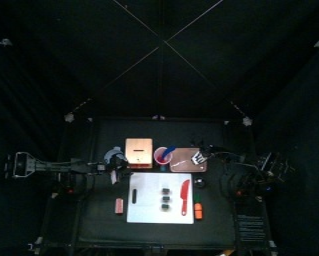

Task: Place 2 cut sections into the bowl and 2 cut sections onto the plate

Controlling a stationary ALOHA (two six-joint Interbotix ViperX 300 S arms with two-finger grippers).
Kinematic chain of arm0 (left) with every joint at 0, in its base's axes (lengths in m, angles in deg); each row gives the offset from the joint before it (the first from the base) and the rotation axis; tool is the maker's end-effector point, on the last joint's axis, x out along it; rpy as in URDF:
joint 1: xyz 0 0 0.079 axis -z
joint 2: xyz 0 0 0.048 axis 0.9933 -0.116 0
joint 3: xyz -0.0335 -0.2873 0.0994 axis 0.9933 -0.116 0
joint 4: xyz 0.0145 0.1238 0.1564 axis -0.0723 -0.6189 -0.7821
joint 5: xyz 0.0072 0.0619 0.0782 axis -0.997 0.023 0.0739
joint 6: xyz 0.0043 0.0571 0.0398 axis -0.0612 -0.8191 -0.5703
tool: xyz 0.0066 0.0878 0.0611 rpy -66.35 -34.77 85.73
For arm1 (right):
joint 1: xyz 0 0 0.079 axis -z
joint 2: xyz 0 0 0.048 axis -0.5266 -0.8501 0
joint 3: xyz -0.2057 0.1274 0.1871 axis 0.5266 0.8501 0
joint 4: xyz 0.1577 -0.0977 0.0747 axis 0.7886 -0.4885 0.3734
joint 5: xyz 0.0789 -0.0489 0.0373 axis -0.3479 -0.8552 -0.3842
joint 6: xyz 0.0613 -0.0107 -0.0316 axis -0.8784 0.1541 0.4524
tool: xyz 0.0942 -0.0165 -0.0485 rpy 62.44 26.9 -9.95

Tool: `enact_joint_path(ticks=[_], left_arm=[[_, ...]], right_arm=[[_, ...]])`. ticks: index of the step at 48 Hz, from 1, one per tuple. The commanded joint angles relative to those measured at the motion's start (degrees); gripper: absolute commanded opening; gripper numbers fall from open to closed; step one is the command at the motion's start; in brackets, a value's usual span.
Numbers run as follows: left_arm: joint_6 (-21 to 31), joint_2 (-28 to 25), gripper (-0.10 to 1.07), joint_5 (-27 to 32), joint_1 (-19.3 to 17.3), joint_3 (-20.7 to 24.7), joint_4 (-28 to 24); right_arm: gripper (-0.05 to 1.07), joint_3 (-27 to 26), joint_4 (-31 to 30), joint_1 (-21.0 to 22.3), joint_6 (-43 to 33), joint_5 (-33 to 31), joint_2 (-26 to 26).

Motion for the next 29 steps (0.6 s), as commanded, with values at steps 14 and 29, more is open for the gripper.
enact_joint_path(ticks=[14,29], left_arm=[[0.0,0.09,0.87,-0.09,-0.18,0.62,0.18],[0.0,0.09,0.87,-0.18,-0.18,0.79,0.26]], right_arm=[[1.01,-1.76,2.46,-7.65,0.62,-6.5,14.77],[1.01,-8.88,4.13,-29.0,-2.11,-5.98,7.38]])
